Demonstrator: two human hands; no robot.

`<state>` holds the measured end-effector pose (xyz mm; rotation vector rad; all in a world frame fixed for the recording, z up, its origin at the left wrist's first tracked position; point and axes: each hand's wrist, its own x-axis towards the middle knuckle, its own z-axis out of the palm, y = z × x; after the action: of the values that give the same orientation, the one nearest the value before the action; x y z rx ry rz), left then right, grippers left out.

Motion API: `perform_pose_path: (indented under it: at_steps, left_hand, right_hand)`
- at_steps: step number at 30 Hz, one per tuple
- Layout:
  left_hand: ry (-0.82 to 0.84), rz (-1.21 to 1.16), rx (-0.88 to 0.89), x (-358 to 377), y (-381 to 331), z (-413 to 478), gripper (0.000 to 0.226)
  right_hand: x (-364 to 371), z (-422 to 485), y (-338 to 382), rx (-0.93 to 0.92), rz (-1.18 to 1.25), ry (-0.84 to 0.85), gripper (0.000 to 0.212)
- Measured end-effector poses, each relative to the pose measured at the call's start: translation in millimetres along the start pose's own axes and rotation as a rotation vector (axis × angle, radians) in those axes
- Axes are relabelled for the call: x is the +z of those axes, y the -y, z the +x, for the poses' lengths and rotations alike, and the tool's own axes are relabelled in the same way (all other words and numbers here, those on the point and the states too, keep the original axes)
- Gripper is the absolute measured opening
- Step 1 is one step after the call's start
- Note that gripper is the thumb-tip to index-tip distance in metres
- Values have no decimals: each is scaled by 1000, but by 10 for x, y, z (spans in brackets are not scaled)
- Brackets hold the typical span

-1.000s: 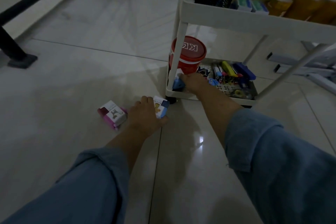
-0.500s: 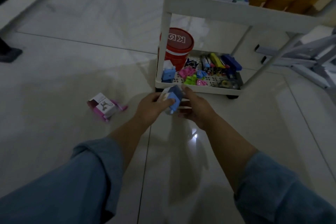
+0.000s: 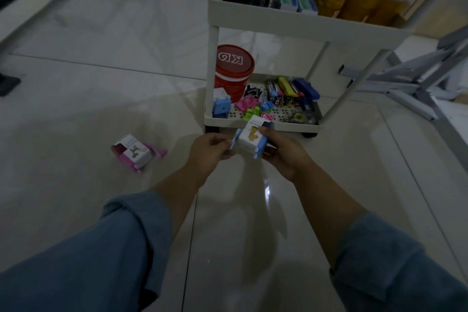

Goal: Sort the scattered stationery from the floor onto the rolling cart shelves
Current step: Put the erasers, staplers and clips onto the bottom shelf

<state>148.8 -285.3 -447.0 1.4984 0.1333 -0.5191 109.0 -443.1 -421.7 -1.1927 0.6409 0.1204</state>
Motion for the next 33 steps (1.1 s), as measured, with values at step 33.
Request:
perform_pose_path:
  at_steps: [33]
  left_hand:
    - [151, -430, -156, 157, -167, 22, 30]
  right_hand:
    - [-32, -103, -1, -301, -272, 86, 67]
